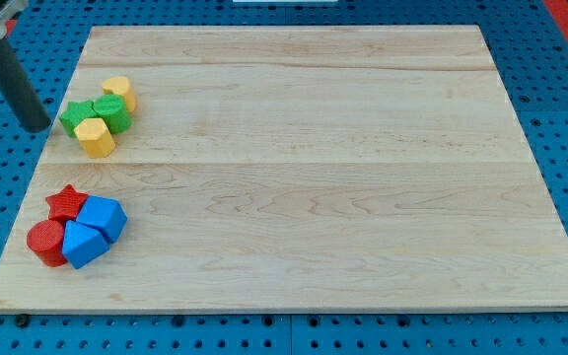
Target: Slide the green star and green circle along with yellow heart up a bit
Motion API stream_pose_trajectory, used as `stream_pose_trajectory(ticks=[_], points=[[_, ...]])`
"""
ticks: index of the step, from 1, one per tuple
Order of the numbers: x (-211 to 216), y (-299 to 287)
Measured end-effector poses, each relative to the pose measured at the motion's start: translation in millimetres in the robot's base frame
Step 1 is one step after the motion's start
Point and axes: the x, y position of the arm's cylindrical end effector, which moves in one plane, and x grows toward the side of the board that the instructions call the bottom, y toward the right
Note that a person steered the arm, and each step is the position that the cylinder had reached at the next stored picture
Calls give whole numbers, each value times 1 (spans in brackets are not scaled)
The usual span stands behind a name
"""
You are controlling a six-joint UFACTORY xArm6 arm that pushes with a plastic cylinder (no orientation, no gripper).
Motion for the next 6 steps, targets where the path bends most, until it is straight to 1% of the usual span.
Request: stream_pose_trajectory(ticks=[1,2,4,5,6], points=[[21,8],[22,13],[-12,50],[-15,55],[3,29]])
